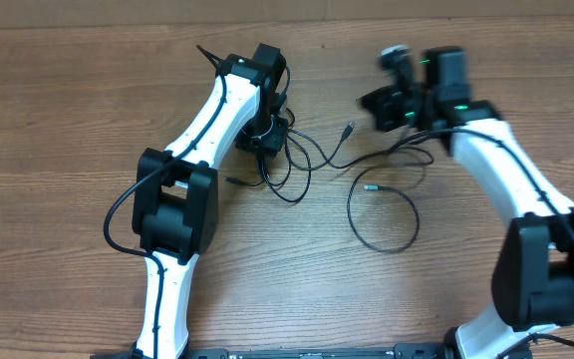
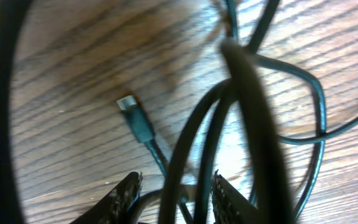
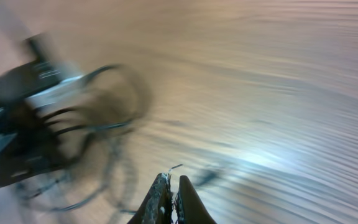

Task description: Untangle cables

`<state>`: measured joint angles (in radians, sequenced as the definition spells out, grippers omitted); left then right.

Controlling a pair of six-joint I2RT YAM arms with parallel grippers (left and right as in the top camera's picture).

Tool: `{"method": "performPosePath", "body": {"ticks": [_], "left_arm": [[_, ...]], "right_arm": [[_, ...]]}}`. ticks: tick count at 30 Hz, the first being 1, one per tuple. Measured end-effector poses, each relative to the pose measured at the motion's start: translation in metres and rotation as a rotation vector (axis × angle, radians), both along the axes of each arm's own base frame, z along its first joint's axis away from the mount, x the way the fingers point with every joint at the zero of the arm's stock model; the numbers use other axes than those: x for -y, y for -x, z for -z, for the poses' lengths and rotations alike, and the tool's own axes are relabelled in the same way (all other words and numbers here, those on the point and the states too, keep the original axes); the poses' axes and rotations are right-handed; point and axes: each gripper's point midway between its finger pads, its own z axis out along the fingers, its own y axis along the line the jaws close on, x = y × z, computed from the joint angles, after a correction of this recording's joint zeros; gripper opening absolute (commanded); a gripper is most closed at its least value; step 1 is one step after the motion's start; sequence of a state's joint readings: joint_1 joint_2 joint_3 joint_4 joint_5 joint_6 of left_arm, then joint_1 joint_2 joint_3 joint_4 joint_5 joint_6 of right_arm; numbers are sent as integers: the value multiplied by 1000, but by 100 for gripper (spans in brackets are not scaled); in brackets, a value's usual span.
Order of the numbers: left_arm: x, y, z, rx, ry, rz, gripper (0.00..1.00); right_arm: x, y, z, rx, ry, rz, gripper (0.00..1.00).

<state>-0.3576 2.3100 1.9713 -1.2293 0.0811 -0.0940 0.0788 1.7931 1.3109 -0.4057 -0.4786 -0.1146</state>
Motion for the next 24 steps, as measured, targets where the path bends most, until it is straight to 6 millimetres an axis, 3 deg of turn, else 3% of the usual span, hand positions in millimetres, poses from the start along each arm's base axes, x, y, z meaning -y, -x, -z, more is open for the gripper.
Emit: {"method": "performPosePath", "body": {"ticks": [3,6,8,10,12,13,15,17,21,24], "left_arm": [[-3,-1,0,-1,-3,-3,64],[-2,12,-3,-62,35,39,81],[2,27,-12,-131,91,85,89],[9,38,-28,-179,155,143,92],[16,41,-49,-181,220,216,93],[17,43,-62,-180,242,256,100],[16,44,-81,-160,248,324,100],[1,33,-90,-106,151,343,100],[-34,3,-96,10,-86,201,100],[-46,-16,-99,85,-142,32,100]], "right_arm": [[46,-9,-2,-11,0,125,4],[64,-4,-2,-43,-19,167,4],[60,0,-2,-63,-32,161,6],[54,6,0,-92,-43,147,9],[50,12,3,-124,-50,137,12],[48,15,5,-137,-54,135,17],[45,20,7,-164,-64,127,21],[41,29,9,-204,-87,110,24],[25,45,8,-269,-154,52,45],[-6,52,3,-232,-159,-77,55]]}}
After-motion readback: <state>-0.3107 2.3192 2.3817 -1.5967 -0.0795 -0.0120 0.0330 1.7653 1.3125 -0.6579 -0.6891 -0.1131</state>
